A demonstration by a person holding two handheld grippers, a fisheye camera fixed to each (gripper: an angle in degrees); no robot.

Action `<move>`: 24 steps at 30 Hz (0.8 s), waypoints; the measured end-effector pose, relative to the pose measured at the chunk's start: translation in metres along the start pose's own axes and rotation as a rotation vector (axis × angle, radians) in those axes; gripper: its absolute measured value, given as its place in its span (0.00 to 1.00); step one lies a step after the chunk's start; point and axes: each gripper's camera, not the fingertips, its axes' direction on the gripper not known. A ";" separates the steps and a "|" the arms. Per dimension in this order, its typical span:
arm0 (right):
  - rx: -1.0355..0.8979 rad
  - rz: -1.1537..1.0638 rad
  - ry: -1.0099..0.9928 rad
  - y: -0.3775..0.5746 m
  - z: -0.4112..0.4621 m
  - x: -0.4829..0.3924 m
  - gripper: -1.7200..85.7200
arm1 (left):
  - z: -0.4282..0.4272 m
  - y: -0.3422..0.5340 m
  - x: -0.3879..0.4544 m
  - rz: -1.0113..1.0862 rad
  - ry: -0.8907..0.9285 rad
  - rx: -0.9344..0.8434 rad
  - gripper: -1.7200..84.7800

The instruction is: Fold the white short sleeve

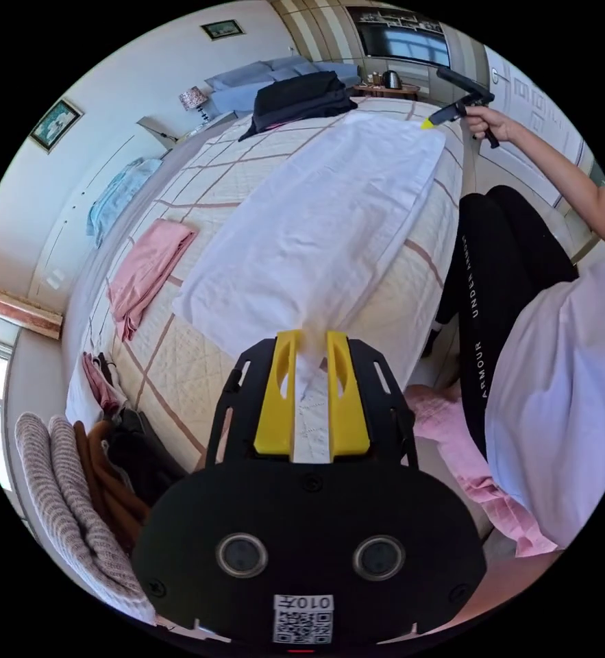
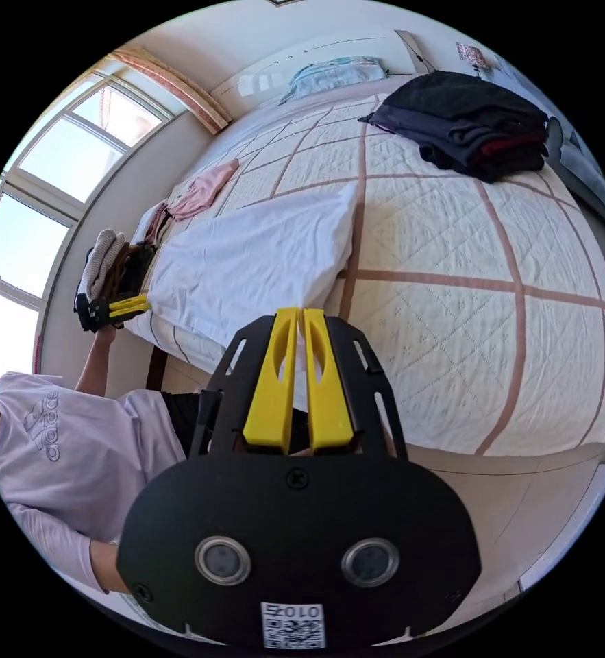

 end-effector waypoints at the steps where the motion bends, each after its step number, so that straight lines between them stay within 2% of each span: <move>1: -0.003 -0.012 0.019 0.002 -0.002 -0.008 0.06 | -0.001 0.004 0.002 -0.014 0.001 0.031 0.06; 6: -0.016 0.024 0.002 0.012 0.017 -0.010 0.06 | -0.012 0.023 -0.001 -0.051 0.070 0.132 0.05; 9: -0.059 0.048 -0.020 0.014 0.047 -0.015 0.06 | 0.005 0.029 -0.009 -0.092 0.163 0.107 0.06; 12: -0.045 0.080 0.106 0.019 0.048 -0.041 0.08 | -0.001 0.037 -0.020 -0.154 0.191 0.134 0.08; 15: 0.133 0.135 0.279 0.027 0.026 -0.080 0.08 | -0.022 0.040 -0.026 -0.185 0.107 0.122 0.09; 17: 0.276 0.029 0.300 0.018 0.025 -0.134 0.08 | -0.035 0.040 -0.028 -0.194 0.031 0.173 0.10; 18: 0.279 -0.009 0.289 0.012 0.031 -0.149 0.08 | -0.037 0.039 -0.031 -0.214 -0.002 0.206 0.10; 20: 0.192 -0.131 0.209 -0.018 0.070 -0.200 0.07 | -0.023 0.033 -0.039 -0.251 -0.002 0.200 0.11; 24: 0.075 -0.215 0.112 -0.046 0.139 -0.256 0.07 | 0.034 0.032 -0.061 -0.359 0.155 0.108 0.12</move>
